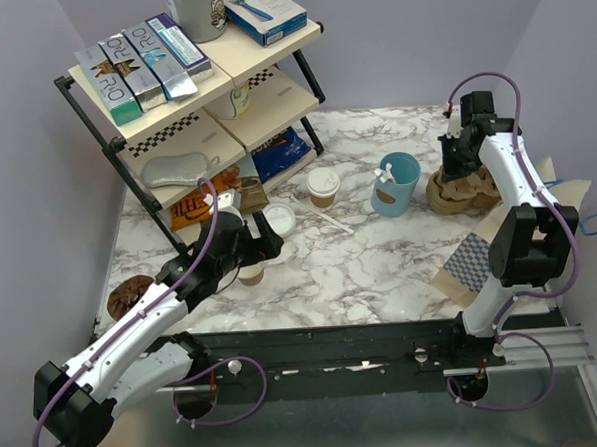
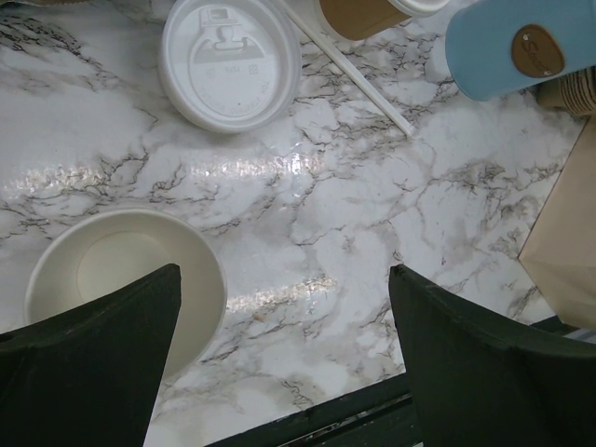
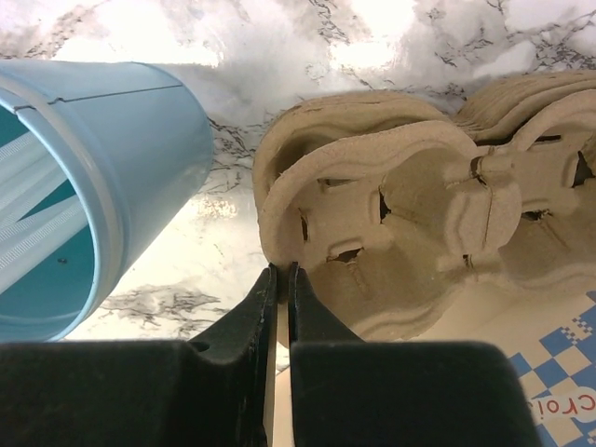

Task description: Pack the takeout coffee

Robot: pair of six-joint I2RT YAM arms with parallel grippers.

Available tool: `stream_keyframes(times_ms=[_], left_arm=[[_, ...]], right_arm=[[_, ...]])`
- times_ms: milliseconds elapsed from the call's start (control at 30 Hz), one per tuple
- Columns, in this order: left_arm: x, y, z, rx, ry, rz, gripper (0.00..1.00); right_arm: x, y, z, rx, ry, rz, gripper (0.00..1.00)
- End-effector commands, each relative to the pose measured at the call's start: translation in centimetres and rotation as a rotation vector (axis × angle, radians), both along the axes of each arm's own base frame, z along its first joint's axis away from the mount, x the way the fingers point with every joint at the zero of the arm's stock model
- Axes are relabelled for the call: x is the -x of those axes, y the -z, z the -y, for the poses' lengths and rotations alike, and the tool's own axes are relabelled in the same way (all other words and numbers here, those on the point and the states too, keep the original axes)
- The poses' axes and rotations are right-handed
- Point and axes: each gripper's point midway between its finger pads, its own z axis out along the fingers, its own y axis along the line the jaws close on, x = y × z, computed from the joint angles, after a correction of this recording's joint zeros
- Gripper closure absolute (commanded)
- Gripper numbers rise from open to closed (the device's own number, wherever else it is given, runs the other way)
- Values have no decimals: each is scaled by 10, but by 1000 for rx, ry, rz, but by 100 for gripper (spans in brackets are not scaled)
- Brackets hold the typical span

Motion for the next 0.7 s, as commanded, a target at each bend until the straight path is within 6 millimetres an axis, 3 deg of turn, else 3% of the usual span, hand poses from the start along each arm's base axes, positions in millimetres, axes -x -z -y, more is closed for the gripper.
stream_keyframes(times_ms=[0, 167, 400, 433, 500, 533, 600, 633, 667], left_arm=[[1, -14, 3, 24, 23, 32, 1], [1, -18, 5, 35, 32, 38, 1], [4, -23, 7, 55, 45, 48, 1], [4, -24, 7, 57, 46, 47, 1], [5, -28, 7, 65, 46, 53, 1], [6, -27, 6, 62, 46, 49, 1], [6, -34, 4, 73, 32, 56, 1], [9, -32, 3, 66, 30, 46, 1], [8, -37, 0, 68, 19, 53, 1]], right_arm=[[-2, -40, 12, 83, 0, 108, 99], [5, -99, 16, 137, -31, 265, 99], [16, -170, -6, 221, -208, 503, 99], [17, -178, -24, 220, -263, 535, 99], [26, -191, -41, 239, -331, 564, 99], [30, -195, -68, 237, -402, 580, 99], [43, -200, -97, 249, -484, 602, 99], [54, -201, -127, 238, -559, 620, 99], [61, -193, -141, 233, -593, 611, 99]])
